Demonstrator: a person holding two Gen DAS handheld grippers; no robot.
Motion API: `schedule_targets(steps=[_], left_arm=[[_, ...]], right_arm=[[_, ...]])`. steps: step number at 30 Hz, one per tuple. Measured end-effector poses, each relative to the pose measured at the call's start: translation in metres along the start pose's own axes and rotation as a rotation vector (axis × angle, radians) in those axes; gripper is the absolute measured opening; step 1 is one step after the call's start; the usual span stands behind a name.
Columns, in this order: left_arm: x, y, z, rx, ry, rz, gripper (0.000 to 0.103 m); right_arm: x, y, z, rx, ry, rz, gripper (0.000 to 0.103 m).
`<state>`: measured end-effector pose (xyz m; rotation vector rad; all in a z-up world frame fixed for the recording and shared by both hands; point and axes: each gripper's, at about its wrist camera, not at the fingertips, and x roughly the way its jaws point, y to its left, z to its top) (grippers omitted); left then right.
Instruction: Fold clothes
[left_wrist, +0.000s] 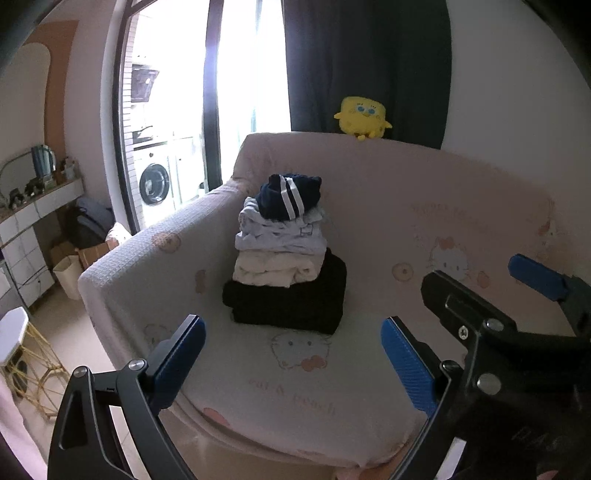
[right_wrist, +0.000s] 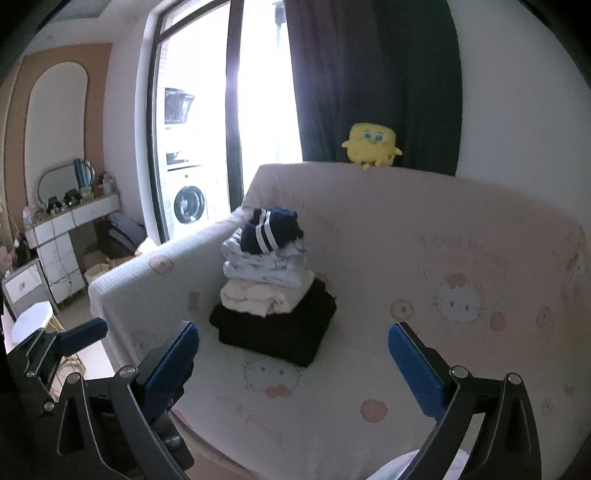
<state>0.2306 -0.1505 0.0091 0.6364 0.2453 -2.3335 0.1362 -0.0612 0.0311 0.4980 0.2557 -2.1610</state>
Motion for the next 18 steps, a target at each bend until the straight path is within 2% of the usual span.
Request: schedule_targets(steps=[4, 9, 18], left_arm=[[0.002, -0.007, -0.001, 0.02, 0.006, -0.003, 0.097], [0.007, -0.006, -0.002, -0.001, 0.025, -0.025, 0.097], [0.012, -0.001, -0.008, -0.017, 0.044, -0.049, 0.097]], right_arm=[[-0.001, -0.008, -0.004, 0.006, 0.009, -0.016, 0.102], [-0.001, -0.018, -0.01, 0.049, 0.033, -0.007, 0.102], [0.007, -0.016, -0.016, 0.039, 0.079, -0.01, 0.102]])
